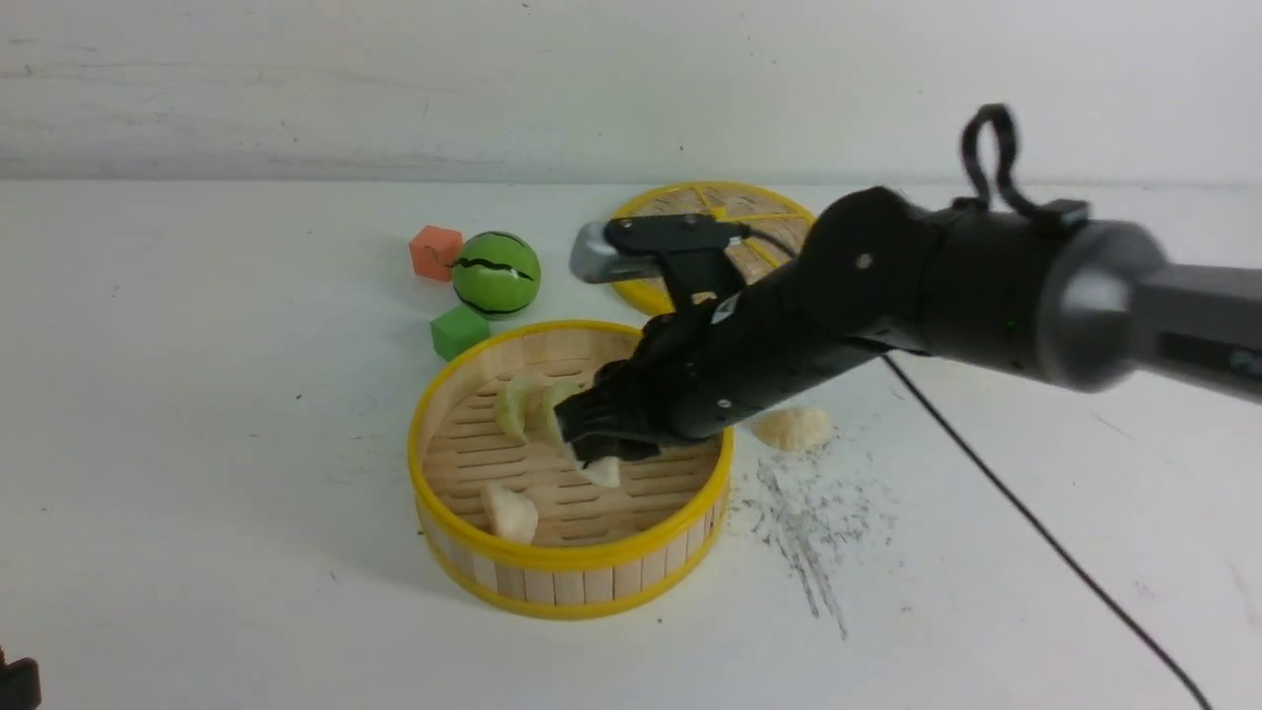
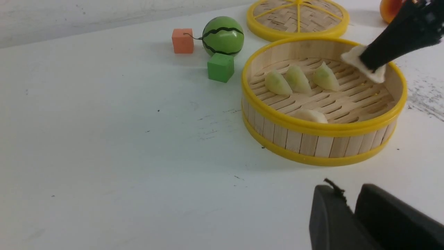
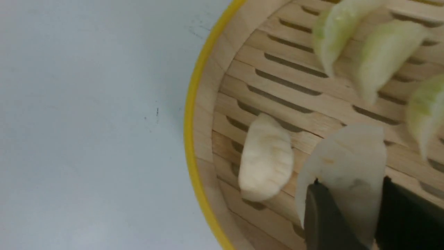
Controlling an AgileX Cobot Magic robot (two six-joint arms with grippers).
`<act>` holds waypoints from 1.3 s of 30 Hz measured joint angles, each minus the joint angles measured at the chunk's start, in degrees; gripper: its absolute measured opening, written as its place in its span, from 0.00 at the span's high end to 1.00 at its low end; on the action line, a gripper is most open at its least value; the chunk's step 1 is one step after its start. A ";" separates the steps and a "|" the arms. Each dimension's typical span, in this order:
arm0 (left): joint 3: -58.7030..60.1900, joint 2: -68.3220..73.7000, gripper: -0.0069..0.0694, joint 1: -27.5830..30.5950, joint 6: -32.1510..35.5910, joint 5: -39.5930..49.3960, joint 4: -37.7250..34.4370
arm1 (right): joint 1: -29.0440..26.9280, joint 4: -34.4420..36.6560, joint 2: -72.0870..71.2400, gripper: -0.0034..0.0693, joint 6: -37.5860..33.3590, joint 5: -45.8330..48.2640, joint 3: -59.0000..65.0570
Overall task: Put the dumplings into the steamer on the white table.
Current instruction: 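Place the dumpling in the bamboo steamer basket with the right gripper, then reach for and grasp a dumpling lying on the table beside the steamer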
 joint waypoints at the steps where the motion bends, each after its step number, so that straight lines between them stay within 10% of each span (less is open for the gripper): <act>1: 0.00 0.00 0.76 0.00 0.00 0.00 0.00 | 0.06 0.57 1.47 0.68 -0.06 0.14 -0.85; 8: 0.00 0.00 0.76 0.00 0.00 0.00 0.00 | 0.50 1.36 7.40 0.66 -0.13 0.59 -3.38; 20: 0.00 0.00 0.76 0.00 0.00 0.00 0.00 | -4.44 -2.85 -0.28 0.27 -1.65 15.07 -8.07; 28: 0.00 0.00 0.75 0.00 0.00 0.00 0.00 | -15.58 -16.34 -1.63 0.26 -14.52 20.39 -10.93; 34: 0.00 0.00 0.75 0.00 0.00 0.00 0.00 | -15.26 -19.20 7.04 0.31 -39.43 19.47 -10.67; 39: 0.17 0.00 0.75 0.00 0.00 0.00 0.00 | -13.77 -18.84 9.29 0.36 -45.11 11.03 -10.67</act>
